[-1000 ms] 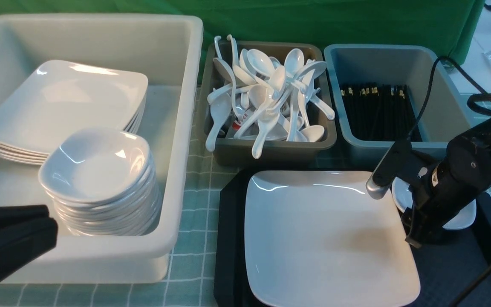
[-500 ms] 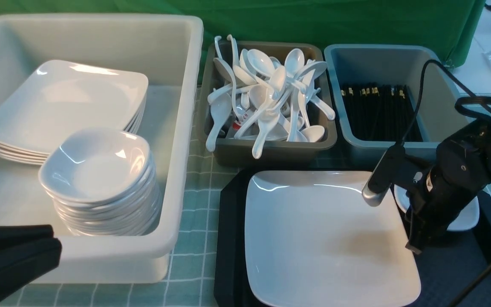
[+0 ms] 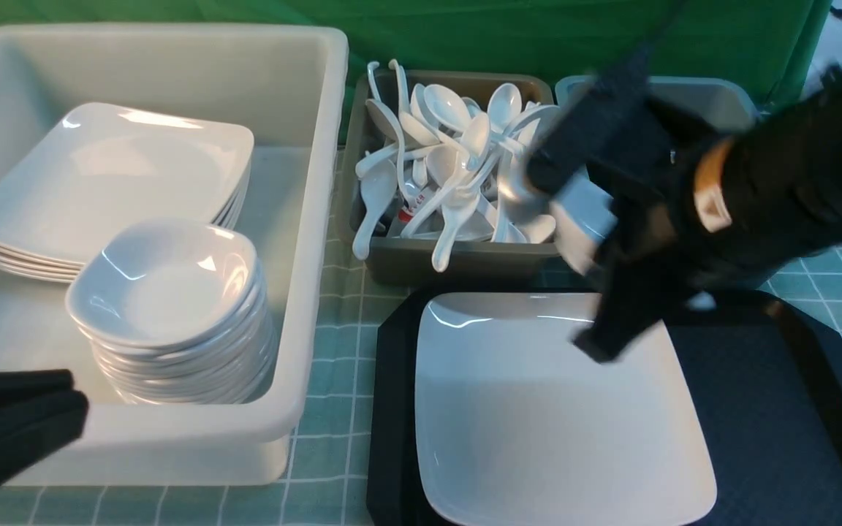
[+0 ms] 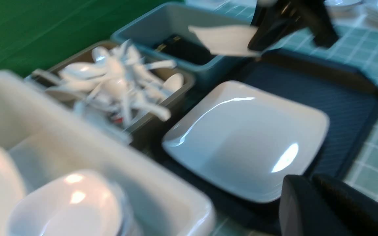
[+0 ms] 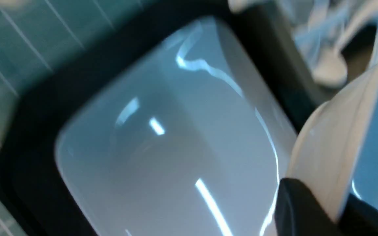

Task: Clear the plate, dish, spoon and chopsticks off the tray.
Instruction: Use the right arm to put the small plate into the large storage box on the left, then use the left arm to grab a plate from the dinner plate

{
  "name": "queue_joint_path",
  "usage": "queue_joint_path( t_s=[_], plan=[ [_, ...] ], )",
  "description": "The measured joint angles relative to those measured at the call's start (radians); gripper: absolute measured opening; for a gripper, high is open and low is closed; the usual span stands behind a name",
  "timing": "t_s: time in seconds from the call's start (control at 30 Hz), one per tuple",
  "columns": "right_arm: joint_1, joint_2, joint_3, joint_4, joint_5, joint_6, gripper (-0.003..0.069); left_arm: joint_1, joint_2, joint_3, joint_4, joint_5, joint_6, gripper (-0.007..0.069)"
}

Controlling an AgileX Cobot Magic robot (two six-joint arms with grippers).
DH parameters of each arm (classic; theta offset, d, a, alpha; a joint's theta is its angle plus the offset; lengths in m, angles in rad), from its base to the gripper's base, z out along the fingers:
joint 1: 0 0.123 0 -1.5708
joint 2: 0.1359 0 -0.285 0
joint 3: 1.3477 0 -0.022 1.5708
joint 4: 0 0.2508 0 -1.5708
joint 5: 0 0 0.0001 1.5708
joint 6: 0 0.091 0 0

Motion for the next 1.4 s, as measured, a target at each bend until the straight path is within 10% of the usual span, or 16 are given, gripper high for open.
queue_joint_path(
  t_s=[0.3, 0.77, 1.13, 1.4],
  plan=[
    [0.237, 0.265, -0.298, 0.009, -0.151, -0.248, 0.0057, 0.000, -0.166, 0.000, 0.435, 0.045, -0.400, 0.0017],
    [0.256, 0.684, -0.608, -0.062, -0.158, -0.360, 0.0080, 0.000, -0.288, 0.000, 0.418, 0.215, -0.452, 0.0017],
    [0.260, 0.661, -0.617, -0.102, -0.010, -0.274, 0.0606, 0.000, -0.288, 0.000, 0.362, 0.162, -0.460, 0.0017],
    [0.275, 0.442, -0.609, -0.106, 0.345, -0.137, 0.0405, 0.000, -0.186, -0.001, 0.235, 0.144, -0.337, 0.0017]
  ],
)
